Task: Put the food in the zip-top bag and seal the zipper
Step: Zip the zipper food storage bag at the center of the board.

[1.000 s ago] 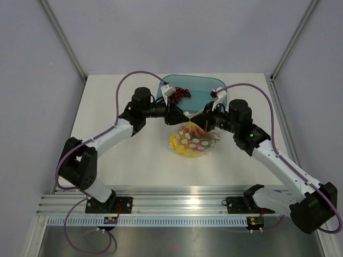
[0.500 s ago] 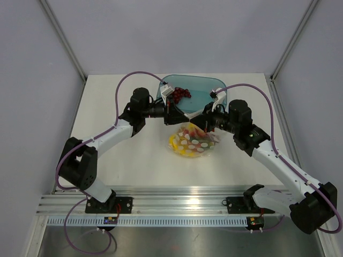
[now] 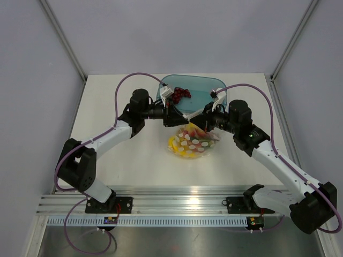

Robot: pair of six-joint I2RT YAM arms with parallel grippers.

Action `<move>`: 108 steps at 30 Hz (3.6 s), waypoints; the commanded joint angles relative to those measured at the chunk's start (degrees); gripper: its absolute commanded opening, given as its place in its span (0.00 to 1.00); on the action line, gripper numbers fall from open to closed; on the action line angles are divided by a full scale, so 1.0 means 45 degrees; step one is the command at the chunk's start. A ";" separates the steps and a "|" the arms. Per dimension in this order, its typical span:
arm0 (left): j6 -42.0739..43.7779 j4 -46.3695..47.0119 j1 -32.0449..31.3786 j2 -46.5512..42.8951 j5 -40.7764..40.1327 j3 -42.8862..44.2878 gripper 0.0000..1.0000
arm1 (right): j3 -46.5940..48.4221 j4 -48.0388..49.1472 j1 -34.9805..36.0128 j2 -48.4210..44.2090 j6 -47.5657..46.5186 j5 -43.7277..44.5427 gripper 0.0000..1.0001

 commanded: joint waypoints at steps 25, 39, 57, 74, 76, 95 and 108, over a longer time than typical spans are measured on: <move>-0.0362 0.1091 0.0192 -0.0885 0.0469 -0.0508 0.28 | 0.0089 0.1239 0.0091 -0.0256 0.0350 0.0184 0.00; 0.0125 0.0291 0.0192 -0.0651 -0.0078 -0.0489 0.49 | 0.0225 0.1337 0.0111 -0.0021 0.0428 0.0164 0.00; -0.0109 0.0506 0.0348 -0.0631 0.0820 0.0038 0.00 | 0.1747 -0.1355 0.0111 0.0116 -0.1854 0.0028 0.33; 0.3249 -0.4921 0.0485 -0.0338 0.2207 0.2635 0.00 | 0.7022 -0.7744 0.0091 0.3240 -0.7950 -0.3682 0.52; 0.3368 -0.5178 0.0504 -0.0338 0.2207 0.2695 0.00 | 0.7197 -0.8114 0.0091 0.3512 -0.8106 -0.3956 0.52; 0.3622 -0.5413 0.0504 -0.0279 0.2480 0.2734 0.00 | 0.7218 -0.7766 0.0091 0.4452 -0.7776 -0.5324 0.40; 0.3798 -0.5745 0.0562 -0.0377 0.2286 0.2773 0.00 | 0.6497 -0.6925 0.0091 0.3984 -0.7247 -0.5091 0.00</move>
